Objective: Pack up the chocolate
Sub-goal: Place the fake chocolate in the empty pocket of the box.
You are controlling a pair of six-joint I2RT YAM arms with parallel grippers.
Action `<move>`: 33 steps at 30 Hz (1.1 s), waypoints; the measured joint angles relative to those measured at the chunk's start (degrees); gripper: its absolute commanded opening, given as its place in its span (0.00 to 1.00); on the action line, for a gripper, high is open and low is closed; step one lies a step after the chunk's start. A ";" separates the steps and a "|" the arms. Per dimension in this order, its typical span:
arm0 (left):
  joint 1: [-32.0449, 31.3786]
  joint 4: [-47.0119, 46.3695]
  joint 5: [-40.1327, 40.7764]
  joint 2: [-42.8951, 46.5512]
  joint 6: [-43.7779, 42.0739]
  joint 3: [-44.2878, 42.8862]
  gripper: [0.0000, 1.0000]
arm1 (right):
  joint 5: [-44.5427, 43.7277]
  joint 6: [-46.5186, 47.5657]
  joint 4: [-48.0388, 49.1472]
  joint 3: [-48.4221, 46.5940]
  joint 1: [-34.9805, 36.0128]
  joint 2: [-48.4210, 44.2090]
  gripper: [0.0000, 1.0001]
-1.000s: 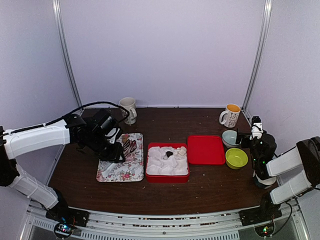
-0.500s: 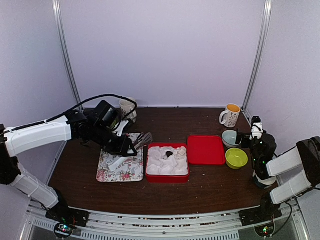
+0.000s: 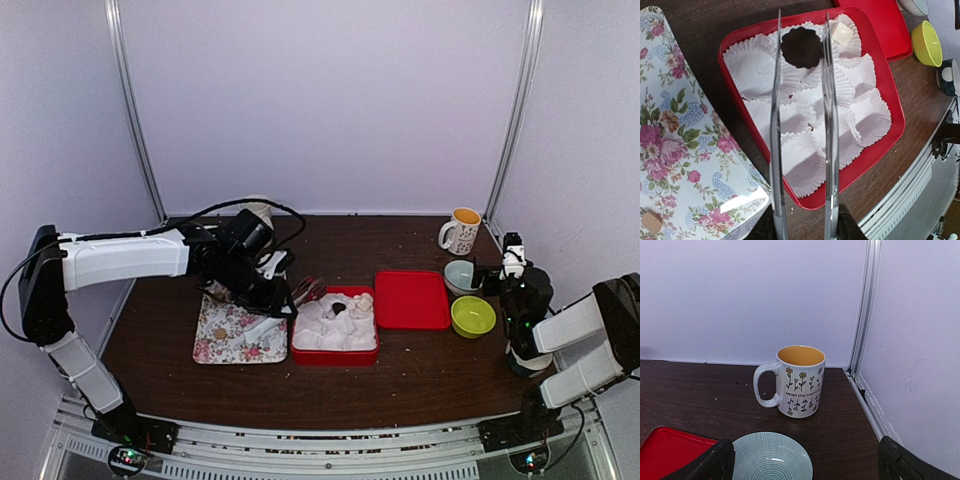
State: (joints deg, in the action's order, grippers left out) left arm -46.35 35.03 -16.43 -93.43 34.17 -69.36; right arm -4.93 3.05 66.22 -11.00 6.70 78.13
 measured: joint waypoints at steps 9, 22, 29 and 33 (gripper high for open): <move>0.00 0.17 2.27 -1.51 -0.74 -0.57 0.42 | 0.00 0.00 0.00 0.00 0.00 0.00 1.00; 0.00 3.30 6.45 -0.72 -0.90 -0.63 0.47 | 0.00 0.00 0.00 0.00 0.00 0.00 1.00; 0.02 4.57 11.54 5.25 -0.90 -0.61 0.46 | 0.00 0.00 0.00 0.00 0.00 0.00 1.00; 0.81 4.87 13.97 8.48 -0.76 0.09 0.45 | 0.00 0.00 0.00 0.00 0.00 0.00 1.00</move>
State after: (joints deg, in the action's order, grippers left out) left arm -45.54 39.90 -2.46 -84.95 33.41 -69.28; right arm -4.93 3.05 66.22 -11.00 6.70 78.13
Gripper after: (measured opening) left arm 0.462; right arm 0.999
